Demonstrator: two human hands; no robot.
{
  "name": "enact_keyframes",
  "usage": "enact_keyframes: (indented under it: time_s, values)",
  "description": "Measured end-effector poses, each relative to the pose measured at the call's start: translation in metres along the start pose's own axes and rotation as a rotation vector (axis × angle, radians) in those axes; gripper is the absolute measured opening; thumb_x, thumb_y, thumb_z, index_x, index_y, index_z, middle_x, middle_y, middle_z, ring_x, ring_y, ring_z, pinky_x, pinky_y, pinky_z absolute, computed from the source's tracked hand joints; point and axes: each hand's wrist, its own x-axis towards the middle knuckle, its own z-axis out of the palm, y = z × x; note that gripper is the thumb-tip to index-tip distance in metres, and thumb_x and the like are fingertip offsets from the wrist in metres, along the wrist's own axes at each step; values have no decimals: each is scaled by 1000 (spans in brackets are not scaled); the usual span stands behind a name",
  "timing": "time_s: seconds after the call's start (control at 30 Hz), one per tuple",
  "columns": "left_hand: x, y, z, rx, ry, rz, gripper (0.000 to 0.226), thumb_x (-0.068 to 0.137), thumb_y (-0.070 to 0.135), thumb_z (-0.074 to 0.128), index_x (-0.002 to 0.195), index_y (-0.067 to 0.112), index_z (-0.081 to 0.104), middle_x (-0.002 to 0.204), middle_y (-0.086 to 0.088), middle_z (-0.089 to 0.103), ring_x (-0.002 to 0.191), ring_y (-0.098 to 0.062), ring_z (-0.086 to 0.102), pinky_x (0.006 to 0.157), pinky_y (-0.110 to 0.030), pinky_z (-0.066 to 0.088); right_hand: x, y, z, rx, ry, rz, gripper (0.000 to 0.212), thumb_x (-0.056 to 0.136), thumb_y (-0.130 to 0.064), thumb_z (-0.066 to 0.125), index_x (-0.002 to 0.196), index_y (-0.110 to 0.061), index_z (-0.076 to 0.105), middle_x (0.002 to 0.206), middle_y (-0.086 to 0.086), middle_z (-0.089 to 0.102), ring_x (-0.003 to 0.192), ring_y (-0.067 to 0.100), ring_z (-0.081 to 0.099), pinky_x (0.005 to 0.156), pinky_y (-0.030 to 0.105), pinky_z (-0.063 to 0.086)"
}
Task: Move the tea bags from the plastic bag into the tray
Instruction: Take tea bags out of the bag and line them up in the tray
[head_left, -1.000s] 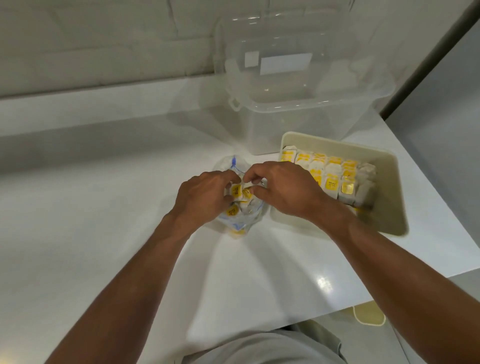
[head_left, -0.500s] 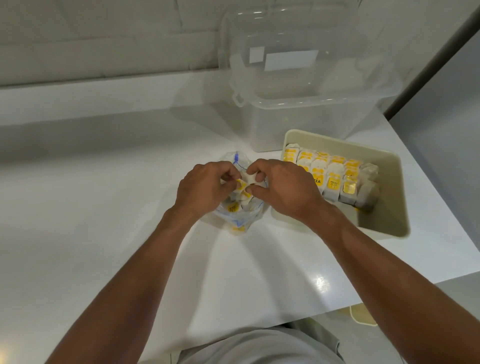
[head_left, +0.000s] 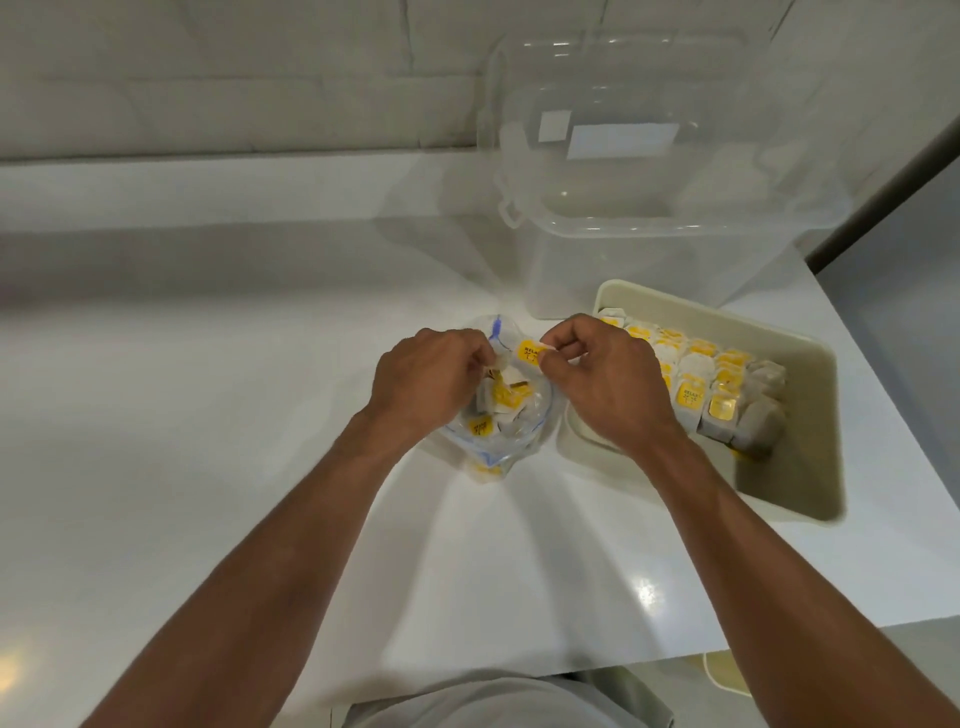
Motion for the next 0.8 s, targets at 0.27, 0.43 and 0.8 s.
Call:
enact_keyframes:
  time_s: [0.27,0.43,0.8]
  values:
    - [7,12,22,242,-137,41,25,81,58,64,92,36,63,79,13,55,77,-18,58,66,-27,39,1,3,-1,-6,-33,25,7,85,-34,68,91,-30,68,78,-14,69,78,8,65,75,32,51]
    - [6,4,23,95,-128,17,24,80,53,67,100,40,65,95,16,64,88,-16,63,68,-27,42,-1,4,-4,17,-25,27,6,85,-34,68,90,-30,68,77,-13,69,76,7,64,73,30,50]
    - [-3,10,0,-259,-134,20,31,75,43,81,87,23,59,78,9,67,74,-14,62,64,-33,48,0,0,0,22,-57,34,6,86,-36,68,87,-32,65,72,-17,66,72,4,61,62,18,41]
